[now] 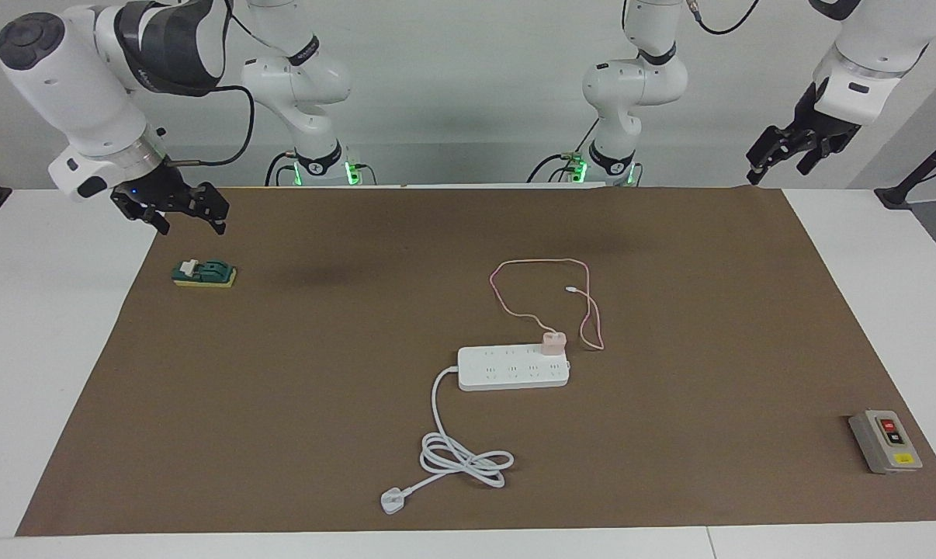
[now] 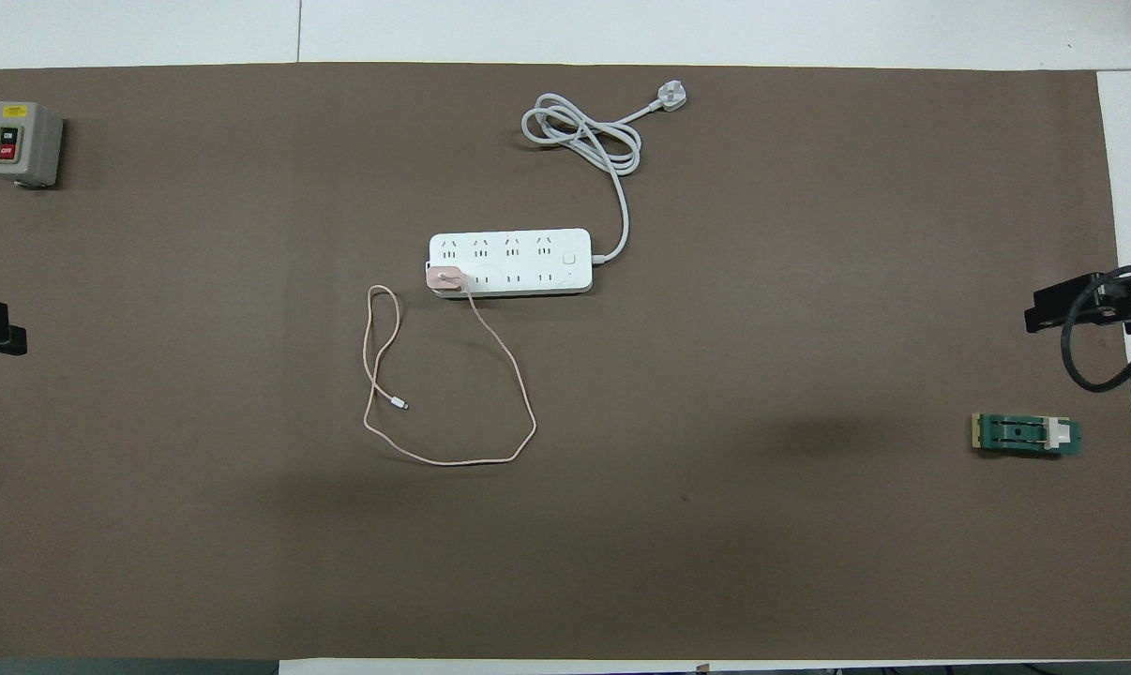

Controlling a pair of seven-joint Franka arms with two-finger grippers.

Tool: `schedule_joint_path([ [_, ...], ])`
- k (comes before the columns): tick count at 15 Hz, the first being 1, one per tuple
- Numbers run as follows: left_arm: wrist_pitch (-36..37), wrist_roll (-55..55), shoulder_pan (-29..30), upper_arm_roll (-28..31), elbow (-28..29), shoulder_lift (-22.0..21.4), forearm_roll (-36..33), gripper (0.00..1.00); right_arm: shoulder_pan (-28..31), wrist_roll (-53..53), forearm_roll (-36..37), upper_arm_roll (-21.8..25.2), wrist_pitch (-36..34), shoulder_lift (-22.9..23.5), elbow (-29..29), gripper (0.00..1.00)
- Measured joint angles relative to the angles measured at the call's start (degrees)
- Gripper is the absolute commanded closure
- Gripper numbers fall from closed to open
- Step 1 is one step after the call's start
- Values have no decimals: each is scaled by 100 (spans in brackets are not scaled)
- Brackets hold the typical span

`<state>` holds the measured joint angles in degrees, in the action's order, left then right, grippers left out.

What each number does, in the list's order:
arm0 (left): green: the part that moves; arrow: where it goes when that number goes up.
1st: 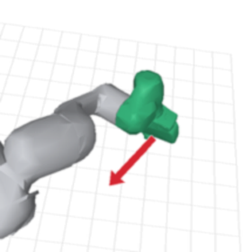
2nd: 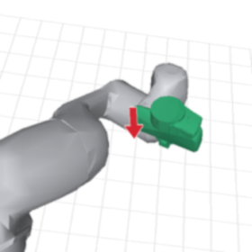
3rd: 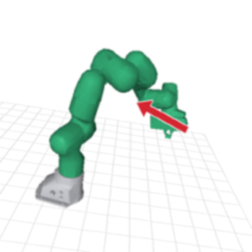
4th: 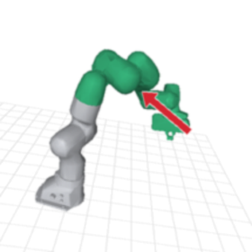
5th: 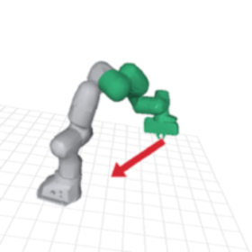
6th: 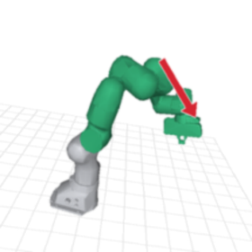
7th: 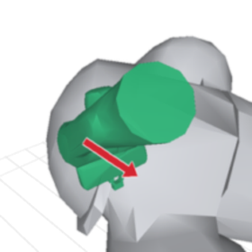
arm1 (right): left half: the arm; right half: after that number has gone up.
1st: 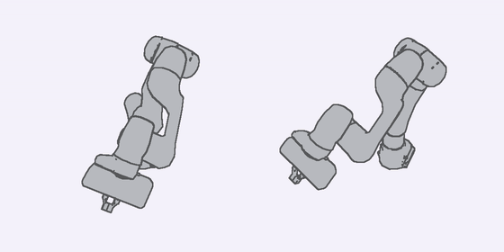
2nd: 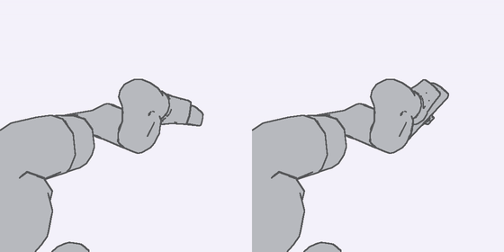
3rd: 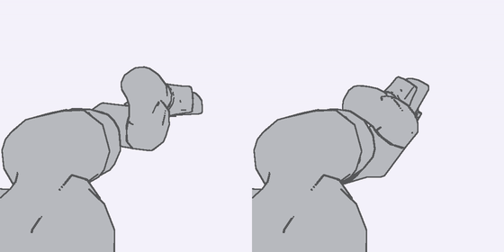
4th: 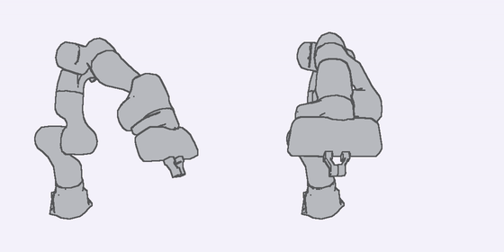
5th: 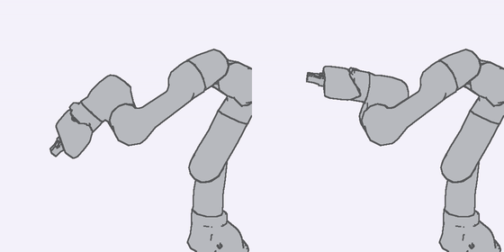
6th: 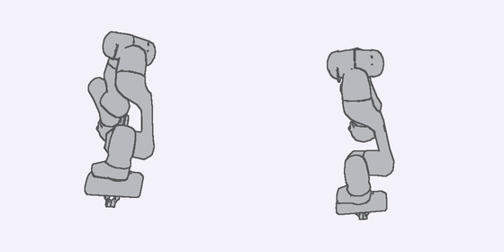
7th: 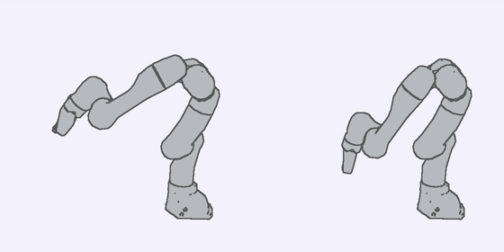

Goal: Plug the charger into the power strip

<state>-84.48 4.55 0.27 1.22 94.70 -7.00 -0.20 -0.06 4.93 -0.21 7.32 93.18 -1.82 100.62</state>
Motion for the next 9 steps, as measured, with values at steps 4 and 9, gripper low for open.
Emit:
schedule_joint_path([
  [4,-13,-245,-4,-78,7,9,159,0,0,0,0,0,0,0,0,0],
  [9,-11,-246,-6,-198,71,10,163,0,-28,0,0,-17,-80,-8,-12,0],
])
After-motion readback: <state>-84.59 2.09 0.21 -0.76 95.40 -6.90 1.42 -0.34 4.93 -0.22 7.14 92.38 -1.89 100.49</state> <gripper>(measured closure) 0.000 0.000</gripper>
